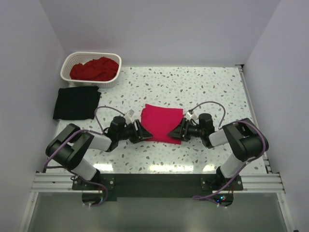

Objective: Fold and stack the t-shirts
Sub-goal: Fold the tshirt

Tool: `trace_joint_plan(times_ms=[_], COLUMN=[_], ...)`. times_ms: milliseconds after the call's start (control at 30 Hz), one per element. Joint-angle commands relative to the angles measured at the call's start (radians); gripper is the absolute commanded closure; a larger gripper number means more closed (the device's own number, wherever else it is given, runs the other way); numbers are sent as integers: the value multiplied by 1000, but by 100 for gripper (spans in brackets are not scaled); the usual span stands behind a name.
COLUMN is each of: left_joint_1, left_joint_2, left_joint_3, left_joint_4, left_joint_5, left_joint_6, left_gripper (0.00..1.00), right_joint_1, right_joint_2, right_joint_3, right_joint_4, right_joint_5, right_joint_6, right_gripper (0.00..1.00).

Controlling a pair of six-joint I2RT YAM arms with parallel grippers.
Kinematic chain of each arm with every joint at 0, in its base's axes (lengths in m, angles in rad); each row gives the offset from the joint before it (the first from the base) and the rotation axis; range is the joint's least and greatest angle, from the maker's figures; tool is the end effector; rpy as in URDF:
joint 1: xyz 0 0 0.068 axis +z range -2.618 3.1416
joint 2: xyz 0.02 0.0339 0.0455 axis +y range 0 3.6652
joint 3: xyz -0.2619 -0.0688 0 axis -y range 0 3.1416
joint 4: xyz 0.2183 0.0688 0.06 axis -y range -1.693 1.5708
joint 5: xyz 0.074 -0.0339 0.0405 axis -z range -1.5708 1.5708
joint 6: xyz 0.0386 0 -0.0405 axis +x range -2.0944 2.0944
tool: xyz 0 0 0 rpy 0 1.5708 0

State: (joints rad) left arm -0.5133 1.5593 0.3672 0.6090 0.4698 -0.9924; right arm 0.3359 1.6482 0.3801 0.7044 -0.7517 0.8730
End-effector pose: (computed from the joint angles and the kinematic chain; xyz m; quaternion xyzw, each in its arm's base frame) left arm 0.2039 -0.1350 0.1350 -0.0960 0.8581 -0.4647 0.1963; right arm 0.2264 0.1070 0.1295 0.0454 0.8325 0.5196 0.1866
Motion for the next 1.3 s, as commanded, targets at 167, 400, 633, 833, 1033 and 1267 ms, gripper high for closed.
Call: trace_joint_plan(times_ms=[167,400,633,833,1033,1267], left_joint_1=[137,136,170,188,188,188], left_joint_2=[-19,-359,-577,-613,-691,-694], left_joint_3=[-159,-68,195,360,374,395], left_joint_4=[102,-253,-757,-1014,-1045,-1054], left_joint_5=[72,-18,-309,-539,-674,-726], left_joint_6=[-65,53,210,350,416,497], left_gripper=[38,28,21,16,16,12], right_joint_1=[-54,31,253,292,281,278], right_joint_2=[-88,-246,-14,335,545,265], right_joint_3=[-24,111,220,238,194,259], right_joint_4=[-49,-22,274,552,661,191], right_joint_5=[-49,-69,-12,25,34,40], right_joint_6=[-12,142,288,388,419,209], right_gripper=[39,31,29,31,31,31])
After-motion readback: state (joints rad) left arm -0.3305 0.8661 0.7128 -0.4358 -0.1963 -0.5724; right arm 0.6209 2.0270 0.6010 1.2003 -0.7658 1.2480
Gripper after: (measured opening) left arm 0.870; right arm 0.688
